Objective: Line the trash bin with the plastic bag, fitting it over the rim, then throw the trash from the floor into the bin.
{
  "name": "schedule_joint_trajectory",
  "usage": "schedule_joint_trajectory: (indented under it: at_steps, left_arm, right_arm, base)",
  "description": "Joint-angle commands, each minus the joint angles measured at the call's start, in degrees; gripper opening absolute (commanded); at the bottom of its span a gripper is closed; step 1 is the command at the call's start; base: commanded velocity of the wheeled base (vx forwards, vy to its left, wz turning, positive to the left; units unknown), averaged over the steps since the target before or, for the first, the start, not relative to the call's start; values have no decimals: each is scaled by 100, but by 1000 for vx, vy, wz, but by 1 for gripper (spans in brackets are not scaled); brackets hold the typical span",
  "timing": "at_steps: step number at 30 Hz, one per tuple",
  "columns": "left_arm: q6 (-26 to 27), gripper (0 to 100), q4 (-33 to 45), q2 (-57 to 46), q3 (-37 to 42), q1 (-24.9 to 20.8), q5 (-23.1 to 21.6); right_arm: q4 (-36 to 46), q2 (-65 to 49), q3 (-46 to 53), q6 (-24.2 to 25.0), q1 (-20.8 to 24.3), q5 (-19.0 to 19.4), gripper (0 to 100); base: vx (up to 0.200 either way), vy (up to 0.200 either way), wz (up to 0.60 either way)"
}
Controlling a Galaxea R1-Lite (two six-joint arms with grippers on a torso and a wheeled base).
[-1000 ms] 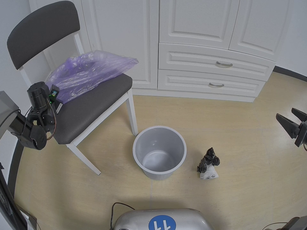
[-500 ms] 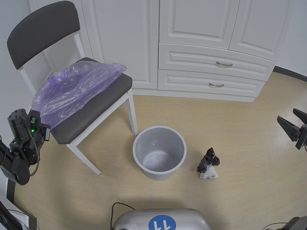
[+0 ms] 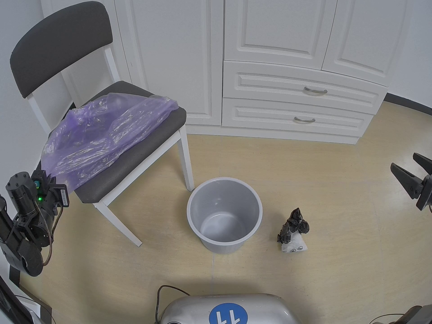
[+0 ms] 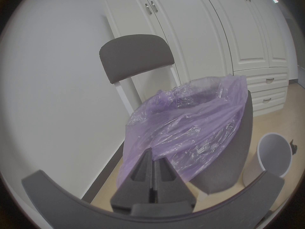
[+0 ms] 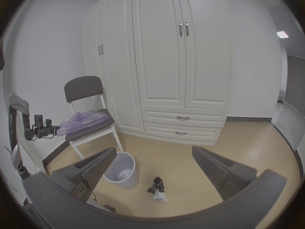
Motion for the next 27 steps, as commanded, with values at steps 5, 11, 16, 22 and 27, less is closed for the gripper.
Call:
schedule_joint_trajectory:
  at_steps: [5,11,16,22,27]
  left_arm:
    - [-23,0,-156,649,-1084,-238,-571]
    - [-40,0,-138,315,-1462,-826,-799]
    - [-76,0,-138,-353,-1418,-1591,-799]
    - [-199,0,126,-1109,-1313,-2646,-799]
    - [-550,0,310,-1399,-1304,-3085,-799]
  right_arm:
    - [-16,332,-18,-8,49,-8,100]
    - [-350,464,132,19,585,-16,100]
    - [-1000,631,360,-8,752,-78,100]
    - [-1220,798,440,10,989,-306,100]
    - [-1220,992,457,80,1464,-579,100]
  base:
    - [0,0,0]
    - [0,0,0]
    - [0,0,0]
    - [0,0,0]
    - [0,0,0]
